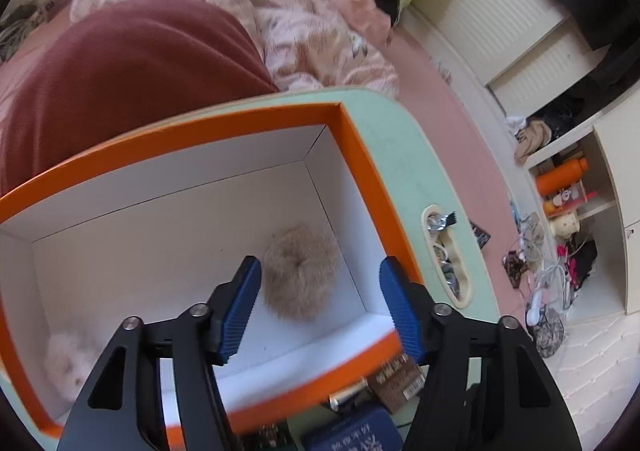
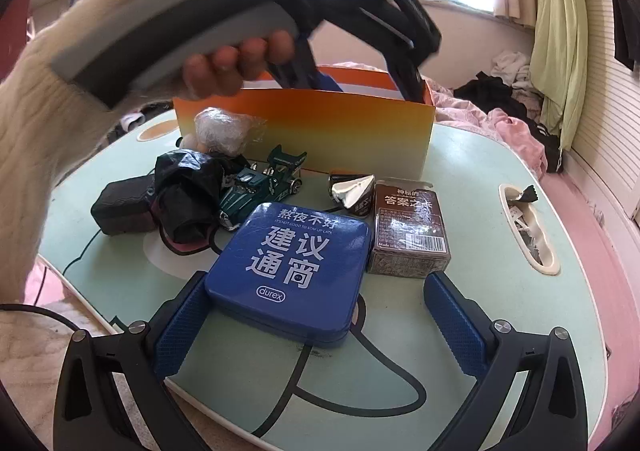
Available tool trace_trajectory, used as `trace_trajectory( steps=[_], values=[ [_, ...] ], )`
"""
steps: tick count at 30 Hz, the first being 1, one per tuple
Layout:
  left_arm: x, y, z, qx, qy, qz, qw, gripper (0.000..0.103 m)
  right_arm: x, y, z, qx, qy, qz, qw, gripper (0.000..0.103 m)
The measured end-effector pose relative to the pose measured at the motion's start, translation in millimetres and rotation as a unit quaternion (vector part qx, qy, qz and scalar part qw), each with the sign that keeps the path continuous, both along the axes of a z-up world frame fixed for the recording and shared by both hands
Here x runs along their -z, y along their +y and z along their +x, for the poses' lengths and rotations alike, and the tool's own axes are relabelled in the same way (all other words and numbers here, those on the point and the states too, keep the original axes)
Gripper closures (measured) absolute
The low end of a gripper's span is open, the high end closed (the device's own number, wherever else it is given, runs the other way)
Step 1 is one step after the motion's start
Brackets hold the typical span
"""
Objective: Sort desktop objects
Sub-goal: 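Reach the left tool into the box and grasp the brown fluffy ball, then lift the brown fluffy ball out and set it beside the box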
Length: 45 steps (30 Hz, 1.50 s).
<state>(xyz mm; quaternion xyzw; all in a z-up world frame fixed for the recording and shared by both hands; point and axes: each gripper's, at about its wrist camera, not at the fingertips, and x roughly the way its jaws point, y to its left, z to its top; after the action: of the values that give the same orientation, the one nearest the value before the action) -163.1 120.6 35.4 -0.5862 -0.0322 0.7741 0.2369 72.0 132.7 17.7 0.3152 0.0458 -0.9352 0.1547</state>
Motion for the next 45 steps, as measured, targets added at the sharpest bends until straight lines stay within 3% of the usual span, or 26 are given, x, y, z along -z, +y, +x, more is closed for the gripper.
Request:
trace_trajectory(
  steps=[3,6,12,14,18,20,21,23,24,30,34,37,42,45],
  values=[
    [17,7,-4,0.008,-0.012,-0.027,0.9995,0.064,0,0,0,0.0,-0.001,-0.001,1.0,0.0],
    [12,5,2,0.018,0.011,-0.028,0.9994,0.066,-1,-1,1,-0.001,-0.001,-0.004,1.0,0.0],
    [-10,-24,5,-0.005,0.032,0.024,0.9992,0.069,-3,-4,1,-0.002,0.0,-0.002,1.0,0.0],
    [-33,-41,17,-0.007,0.051,0.066,0.9965,0.069,-3,-4,2,-0.002,0.0,-0.002,1.0,0.0],
    [-77,-74,68,0.0,0.127,0.097,0.9871,0.069,-3,-5,2,-0.002,0.0,-0.002,1.0,0.0],
    [-85,-86,90,0.0,0.142,0.108,0.9839,0.068,-3,-5,2,-0.002,0.0,-0.002,1.0,0.0],
    [-84,-85,97,0.001,0.147,0.107,0.9834,0.065,-2,-4,2,-0.002,0.0,-0.002,1.0,0.0],
    [-78,-83,111,0.012,0.148,0.093,0.9845,0.047,-3,-4,2,-0.002,0.0,-0.002,1.0,0.0],
    [-74,-81,116,0.016,0.151,0.095,0.9838,0.034,-3,-4,2,-0.002,0.0,-0.002,1.0,0.0],
    [-64,-101,122,-0.027,0.171,0.14,0.9748,0.031,-2,-5,3,-0.002,0.0,-0.002,1.0,0.0],
    [-64,-135,164,-0.042,0.224,0.085,0.97,0.029,-3,-6,3,-0.002,0.0,-0.002,1.0,0.0],
    [-46,-165,199,-0.057,0.253,0.027,0.9655,0.018,-3,-6,3,-0.002,0.0,-0.002,1.0,0.0],
    [2,-180,224,-0.054,0.227,-0.019,0.9723,0.018,-3,-8,4,0.001,-0.001,0.001,1.0,0.0],
    [16,-162,219,-0.036,0.231,-0.011,0.9723,0.018,-4,-8,2,0.002,-0.001,0.004,1.0,0.0]
  ],
)
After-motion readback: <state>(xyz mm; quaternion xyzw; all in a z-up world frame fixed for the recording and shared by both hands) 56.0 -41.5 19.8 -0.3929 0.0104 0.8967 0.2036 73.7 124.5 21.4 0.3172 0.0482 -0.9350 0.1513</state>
